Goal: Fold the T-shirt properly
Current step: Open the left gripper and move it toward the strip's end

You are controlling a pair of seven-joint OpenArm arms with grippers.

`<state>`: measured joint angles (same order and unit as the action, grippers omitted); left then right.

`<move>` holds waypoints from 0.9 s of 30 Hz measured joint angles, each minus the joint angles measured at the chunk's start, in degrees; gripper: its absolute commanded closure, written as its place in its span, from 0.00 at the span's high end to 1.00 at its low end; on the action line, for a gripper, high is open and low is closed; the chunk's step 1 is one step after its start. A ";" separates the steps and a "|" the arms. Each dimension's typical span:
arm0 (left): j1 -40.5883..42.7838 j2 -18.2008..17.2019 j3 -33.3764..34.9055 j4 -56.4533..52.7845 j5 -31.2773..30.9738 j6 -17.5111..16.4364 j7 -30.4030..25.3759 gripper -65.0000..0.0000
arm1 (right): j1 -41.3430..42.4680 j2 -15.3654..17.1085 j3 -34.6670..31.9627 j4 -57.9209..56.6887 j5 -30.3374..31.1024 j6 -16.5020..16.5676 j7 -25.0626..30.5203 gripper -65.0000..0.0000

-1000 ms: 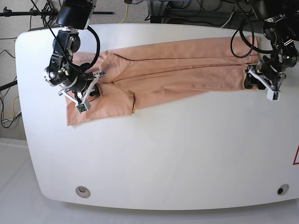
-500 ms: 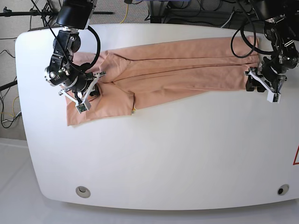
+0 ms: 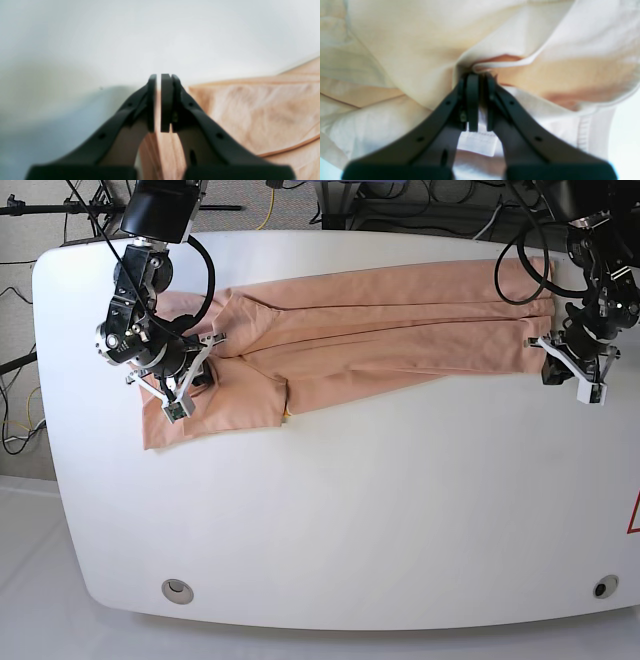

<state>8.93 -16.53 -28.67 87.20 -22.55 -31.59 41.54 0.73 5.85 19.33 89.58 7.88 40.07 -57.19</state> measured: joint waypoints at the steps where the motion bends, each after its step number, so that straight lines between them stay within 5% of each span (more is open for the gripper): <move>1: 0.15 0.02 0.02 0.85 -0.07 -0.07 0.00 0.00 | 0.00 0.00 0.00 0.00 0.00 0.00 0.00 0.06; 27: -0.92 -0.22 -1.14 2.78 0.22 0.07 1.73 0.04 | -0.15 0.02 -0.07 -0.04 0.00 0.00 0.28 0.05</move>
<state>8.01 -16.75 -29.80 89.97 -22.33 -31.53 43.27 0.58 5.87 19.27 89.54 7.88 40.07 -56.90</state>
